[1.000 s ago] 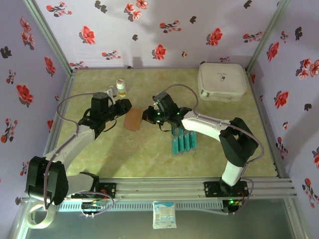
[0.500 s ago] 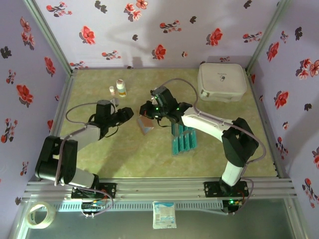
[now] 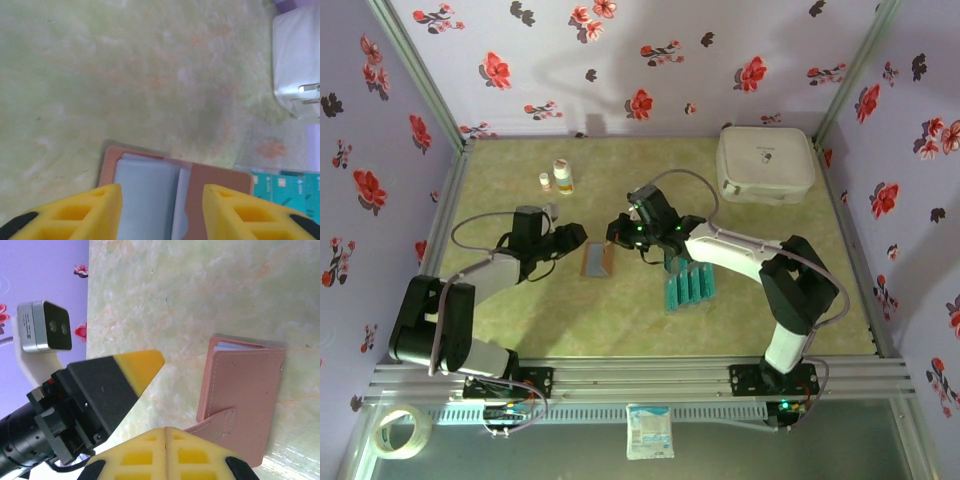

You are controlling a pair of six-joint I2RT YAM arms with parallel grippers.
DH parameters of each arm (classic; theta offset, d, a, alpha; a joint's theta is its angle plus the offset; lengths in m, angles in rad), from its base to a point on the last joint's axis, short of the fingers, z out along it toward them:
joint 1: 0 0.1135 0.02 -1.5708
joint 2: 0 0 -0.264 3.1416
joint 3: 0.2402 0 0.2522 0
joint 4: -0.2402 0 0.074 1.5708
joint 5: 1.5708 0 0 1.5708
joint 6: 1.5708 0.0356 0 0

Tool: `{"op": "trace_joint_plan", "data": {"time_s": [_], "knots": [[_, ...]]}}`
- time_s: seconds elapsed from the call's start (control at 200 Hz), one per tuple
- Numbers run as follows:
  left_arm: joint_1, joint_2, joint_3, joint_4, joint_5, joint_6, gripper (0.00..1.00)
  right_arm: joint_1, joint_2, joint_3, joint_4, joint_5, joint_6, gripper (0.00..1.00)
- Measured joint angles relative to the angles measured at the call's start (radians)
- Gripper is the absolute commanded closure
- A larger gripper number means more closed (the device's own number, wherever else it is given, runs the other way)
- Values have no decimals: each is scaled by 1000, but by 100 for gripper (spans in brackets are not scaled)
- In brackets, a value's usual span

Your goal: Put the credit cards into the card holder

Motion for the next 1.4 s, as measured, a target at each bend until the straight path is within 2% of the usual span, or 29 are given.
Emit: {"op": "trace_joint_plan", "data": {"time_s": [0.235,0.445,0.875,1.115,1.4], "knots": [[2,0,5,-153,-45,67,50,-41,0,-68,28,0,-1,100],[-2,44,43,-218,-57,121,46,-58,-6,-124,26,0,-16,100],[-61,156,136,-246,-63,161,43,-80,-60,-154,-63,42,-97,100],[-77,167,149,-248,-72,161,43,-80,-60,-101,-218,118,-172,100],[-89,179,166,-259,-95,161,42,-80,-59,-70,-281,141,-227,100]]}}
